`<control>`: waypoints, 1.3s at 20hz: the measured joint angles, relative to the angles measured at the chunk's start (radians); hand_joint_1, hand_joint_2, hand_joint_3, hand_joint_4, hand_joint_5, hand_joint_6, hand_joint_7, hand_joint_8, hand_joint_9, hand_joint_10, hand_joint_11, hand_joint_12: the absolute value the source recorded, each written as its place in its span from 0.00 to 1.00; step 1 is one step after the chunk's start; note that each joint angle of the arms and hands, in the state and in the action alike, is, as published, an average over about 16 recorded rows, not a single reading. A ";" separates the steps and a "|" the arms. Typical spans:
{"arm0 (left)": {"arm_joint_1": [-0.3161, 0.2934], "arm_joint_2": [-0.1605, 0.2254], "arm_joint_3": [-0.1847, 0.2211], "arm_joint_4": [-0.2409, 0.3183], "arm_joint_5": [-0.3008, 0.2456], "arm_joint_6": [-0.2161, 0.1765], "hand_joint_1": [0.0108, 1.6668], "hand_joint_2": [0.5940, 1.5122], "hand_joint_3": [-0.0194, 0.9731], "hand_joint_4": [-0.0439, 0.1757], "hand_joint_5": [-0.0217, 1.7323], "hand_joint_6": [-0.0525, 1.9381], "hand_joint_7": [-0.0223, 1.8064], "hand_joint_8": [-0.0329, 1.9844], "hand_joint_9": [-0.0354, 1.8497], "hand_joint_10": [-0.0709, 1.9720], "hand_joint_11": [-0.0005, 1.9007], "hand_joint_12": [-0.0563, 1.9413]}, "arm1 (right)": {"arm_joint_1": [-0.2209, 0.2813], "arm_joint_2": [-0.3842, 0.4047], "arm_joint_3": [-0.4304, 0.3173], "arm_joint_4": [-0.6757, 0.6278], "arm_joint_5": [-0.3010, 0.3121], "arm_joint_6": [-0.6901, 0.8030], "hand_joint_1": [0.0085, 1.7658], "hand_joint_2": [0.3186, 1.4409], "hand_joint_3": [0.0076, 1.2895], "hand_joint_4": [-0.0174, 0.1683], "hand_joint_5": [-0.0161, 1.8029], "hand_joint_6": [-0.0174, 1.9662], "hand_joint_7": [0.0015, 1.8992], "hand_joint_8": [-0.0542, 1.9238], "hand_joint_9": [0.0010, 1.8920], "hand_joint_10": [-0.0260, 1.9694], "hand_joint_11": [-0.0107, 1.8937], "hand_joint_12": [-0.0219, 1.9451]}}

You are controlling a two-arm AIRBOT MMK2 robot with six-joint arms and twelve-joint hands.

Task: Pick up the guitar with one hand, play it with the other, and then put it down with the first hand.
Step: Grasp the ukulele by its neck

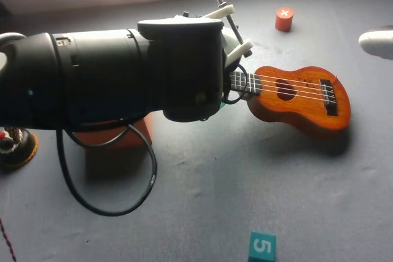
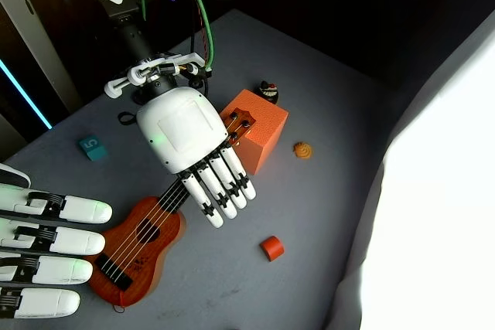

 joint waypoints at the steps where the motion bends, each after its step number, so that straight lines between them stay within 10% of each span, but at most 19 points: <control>1: 0.005 -0.005 0.009 0.007 0.001 -0.005 0.80 0.53 0.03 0.20 0.02 0.03 0.02 0.01 0.03 0.04 0.01 0.03 | 0.000 0.000 0.000 0.000 0.000 0.000 0.25 0.91 0.01 0.09 0.04 0.03 0.03 0.04 0.01 0.02 0.02 0.02; 26: 0.100 -0.066 0.098 0.107 -0.039 -0.050 0.77 0.52 0.03 0.19 0.04 0.05 0.04 0.06 0.04 0.09 0.01 0.10 | 0.000 0.000 -0.003 0.000 -0.006 0.000 0.26 0.91 0.01 0.09 0.03 0.03 0.03 0.04 0.01 0.02 0.02 0.02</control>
